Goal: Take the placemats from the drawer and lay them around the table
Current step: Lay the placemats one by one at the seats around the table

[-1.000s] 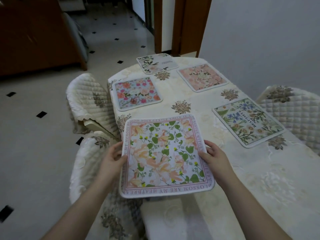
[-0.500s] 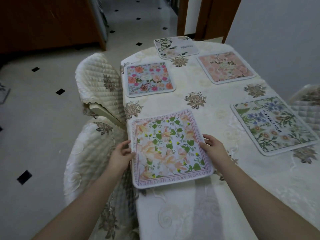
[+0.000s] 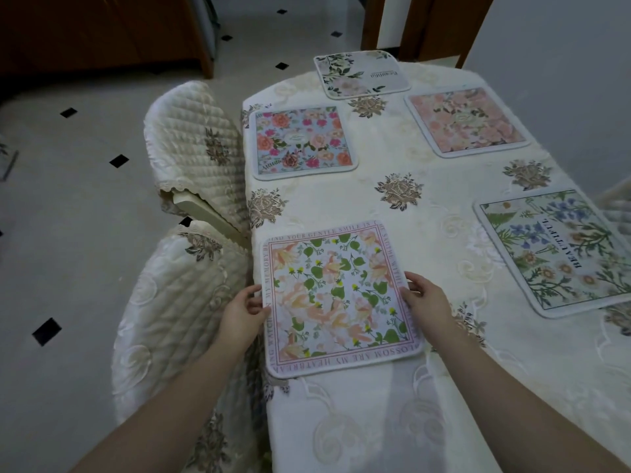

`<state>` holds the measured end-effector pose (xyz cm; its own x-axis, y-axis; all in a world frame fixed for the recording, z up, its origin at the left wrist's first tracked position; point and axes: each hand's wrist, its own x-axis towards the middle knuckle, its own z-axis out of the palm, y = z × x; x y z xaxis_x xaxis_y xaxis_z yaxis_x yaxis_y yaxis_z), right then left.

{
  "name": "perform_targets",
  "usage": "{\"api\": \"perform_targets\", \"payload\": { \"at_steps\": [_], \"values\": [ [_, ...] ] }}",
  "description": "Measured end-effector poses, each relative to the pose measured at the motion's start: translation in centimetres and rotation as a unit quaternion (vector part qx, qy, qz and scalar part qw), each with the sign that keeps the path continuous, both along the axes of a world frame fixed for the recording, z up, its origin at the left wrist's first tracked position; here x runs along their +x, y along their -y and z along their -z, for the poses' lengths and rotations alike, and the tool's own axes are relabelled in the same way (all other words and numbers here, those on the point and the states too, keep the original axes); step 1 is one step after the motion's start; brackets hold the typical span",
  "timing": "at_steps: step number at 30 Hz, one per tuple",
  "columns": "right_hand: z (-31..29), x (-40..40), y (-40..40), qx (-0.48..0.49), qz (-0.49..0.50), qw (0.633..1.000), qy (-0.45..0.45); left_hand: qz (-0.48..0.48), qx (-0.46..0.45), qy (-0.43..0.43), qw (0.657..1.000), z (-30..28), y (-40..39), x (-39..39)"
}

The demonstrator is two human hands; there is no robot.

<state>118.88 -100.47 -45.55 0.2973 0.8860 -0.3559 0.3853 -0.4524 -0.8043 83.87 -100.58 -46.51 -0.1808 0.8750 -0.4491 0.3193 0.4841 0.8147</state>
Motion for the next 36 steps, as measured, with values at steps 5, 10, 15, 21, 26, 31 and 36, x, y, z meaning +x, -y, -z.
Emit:
{"api": "perform_targets", "payload": {
  "at_steps": [5, 10, 15, 21, 26, 31, 36],
  "values": [
    [0.3, -0.1, 0.1, -0.005, -0.013, 0.998, 0.066, 0.034, 0.025, -0.068, 0.997, -0.2, 0.1, 0.2],
    [0.0, -0.3, 0.4, 0.009, -0.006, 0.994, 0.105, 0.057, 0.026, -0.099, 0.993, -0.1, 0.2, 0.2],
    [0.4, -0.2, 0.3, 0.022, -0.020, 0.988, 0.151, 0.066, 0.022, -0.100, 0.993, 0.1, 0.3, -0.1],
    [1.6, -0.8, 0.9, 0.063, -0.061, 0.971, 0.223, 0.075, 0.045, -0.143, 0.986, 0.4, 0.9, -0.2],
    [1.7, -4.9, 3.8, 0.134, -0.123, 0.953, 0.243, 0.115, 0.145, -0.256, 0.949, 0.9, 3.2, 2.1],
    [3.9, -10.7, 6.4, 0.142, -0.236, 0.931, 0.241, 0.280, 0.269, -0.337, 0.858, 3.0, 6.5, 6.9],
    [5.0, -12.0, 7.8, 0.107, -0.288, 0.894, 0.326, 0.323, 0.215, -0.377, 0.841, 4.3, 8.2, 10.0]
  ]
}}
